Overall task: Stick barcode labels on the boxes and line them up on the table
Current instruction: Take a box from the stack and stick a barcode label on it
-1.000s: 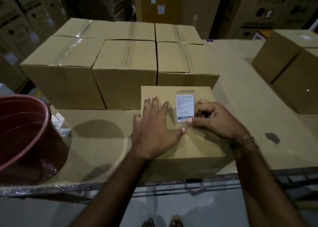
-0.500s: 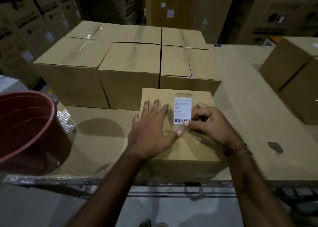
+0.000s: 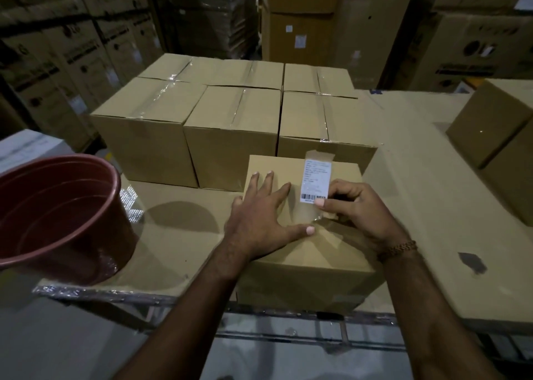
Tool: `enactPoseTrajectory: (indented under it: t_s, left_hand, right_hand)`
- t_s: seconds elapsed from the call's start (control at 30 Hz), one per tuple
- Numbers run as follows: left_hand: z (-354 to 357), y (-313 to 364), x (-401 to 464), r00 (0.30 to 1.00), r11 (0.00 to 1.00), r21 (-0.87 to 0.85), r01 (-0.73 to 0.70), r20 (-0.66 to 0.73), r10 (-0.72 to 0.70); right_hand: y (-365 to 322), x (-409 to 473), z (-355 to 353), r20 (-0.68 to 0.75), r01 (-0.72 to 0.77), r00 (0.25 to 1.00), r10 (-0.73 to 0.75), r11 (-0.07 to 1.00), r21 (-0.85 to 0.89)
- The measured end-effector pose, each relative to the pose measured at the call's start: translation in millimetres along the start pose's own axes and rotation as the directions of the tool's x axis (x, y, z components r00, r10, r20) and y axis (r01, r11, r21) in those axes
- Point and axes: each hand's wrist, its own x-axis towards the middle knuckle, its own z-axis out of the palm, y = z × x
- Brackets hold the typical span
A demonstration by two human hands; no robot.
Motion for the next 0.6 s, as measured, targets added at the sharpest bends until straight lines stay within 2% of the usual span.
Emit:
enactPoseTrajectory:
  t_s: [0.17,0.27,0.4,0.6]
  left_hand:
    - [-27,-12,-12,1.000,0.974,-0.226,0.016,-0.004,-0.017]
    - [-53,-29,-23,0.996,0.983,-0.176,0.046,-0.064,-0.058]
    - [-90,-81,-37,0.970,0.997,-0.012,0.077,-0.231,-0.078]
    - [-151,-181,-69,0.944,0.981,0.085,0.176,-0.297,-0.144]
  right_hand:
    - [-16,5,21,-0.031,-0.073,0.997,0.074,0.996,0.051]
    - [-29,9,48,-0.048,-0.077,0.996,0.078,0.997,0.021]
    - [-46,19,95,-0.115,-0.058,0.992,0.052,0.997,-0.043]
    - [-73,51,188,-0.170,0.004,0.985,-0.029,0.989,-0.146]
